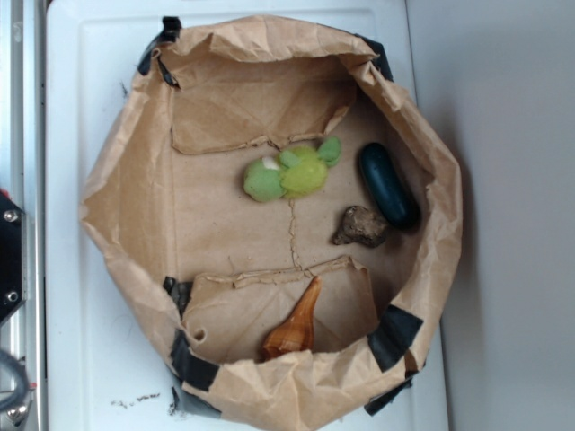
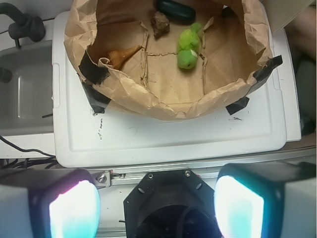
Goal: Grab the green animal.
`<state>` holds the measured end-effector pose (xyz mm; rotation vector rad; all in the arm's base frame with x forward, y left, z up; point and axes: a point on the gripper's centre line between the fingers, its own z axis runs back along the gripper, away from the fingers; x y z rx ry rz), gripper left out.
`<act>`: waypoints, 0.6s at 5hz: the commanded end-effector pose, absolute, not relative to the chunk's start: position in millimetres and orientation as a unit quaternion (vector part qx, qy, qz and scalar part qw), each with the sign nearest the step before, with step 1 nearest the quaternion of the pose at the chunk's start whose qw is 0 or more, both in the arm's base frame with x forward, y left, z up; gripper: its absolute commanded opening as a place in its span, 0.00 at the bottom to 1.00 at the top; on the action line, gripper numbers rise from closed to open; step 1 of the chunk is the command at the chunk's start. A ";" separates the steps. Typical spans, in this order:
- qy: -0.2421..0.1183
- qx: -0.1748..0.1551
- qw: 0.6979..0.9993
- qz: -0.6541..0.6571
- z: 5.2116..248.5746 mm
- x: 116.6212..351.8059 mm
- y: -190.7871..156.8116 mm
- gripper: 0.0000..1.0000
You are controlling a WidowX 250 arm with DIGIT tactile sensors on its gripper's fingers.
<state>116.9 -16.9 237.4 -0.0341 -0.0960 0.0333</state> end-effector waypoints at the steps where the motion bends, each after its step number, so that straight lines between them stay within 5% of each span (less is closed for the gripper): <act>1: -0.048 -0.017 0.999 0.017 237.4 116.9 -16.9 1.00; 3: -0.086 0.026 0.996 -0.006 192.5 195.1 -24.7 1.00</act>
